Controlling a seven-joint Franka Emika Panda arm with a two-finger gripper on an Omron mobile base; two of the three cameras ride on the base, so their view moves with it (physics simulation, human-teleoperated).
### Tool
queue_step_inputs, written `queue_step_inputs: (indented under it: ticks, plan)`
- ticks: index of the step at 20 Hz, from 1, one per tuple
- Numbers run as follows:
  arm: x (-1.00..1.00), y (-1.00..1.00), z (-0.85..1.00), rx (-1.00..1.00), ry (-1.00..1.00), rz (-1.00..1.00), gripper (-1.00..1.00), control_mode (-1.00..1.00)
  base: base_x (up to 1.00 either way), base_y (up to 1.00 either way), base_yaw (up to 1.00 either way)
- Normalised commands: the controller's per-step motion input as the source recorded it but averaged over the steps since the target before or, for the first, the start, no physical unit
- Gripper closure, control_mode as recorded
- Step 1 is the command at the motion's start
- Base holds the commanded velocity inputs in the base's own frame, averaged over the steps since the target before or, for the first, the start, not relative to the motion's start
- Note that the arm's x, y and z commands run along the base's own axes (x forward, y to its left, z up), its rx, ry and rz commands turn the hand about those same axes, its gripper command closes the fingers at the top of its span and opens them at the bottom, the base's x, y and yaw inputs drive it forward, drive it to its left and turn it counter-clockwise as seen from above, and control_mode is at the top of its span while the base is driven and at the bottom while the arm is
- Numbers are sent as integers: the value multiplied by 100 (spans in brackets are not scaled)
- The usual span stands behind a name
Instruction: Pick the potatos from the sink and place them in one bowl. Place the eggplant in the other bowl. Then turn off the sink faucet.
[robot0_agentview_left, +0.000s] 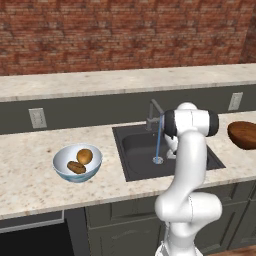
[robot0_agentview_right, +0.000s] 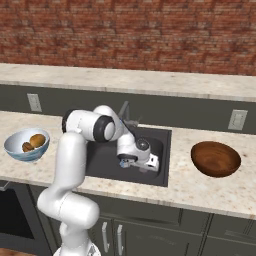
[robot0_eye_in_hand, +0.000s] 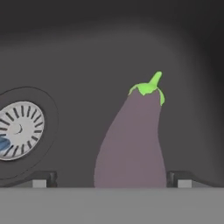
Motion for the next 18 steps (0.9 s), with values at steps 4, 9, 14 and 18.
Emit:
queue_step_inputs:
  ticks: [4,9,14,18]
  plan:
    - [18,-14,-31,0,0,0,-100,-100,0,0,0]
    - [23,-15,-30,0,0,0,100,-100,0,0,0]
    - [19,-10,-9,0,0,0,100,-100,0,0,0]
    - [0,-5,0,0,0,0,100,-100,0,0,0]
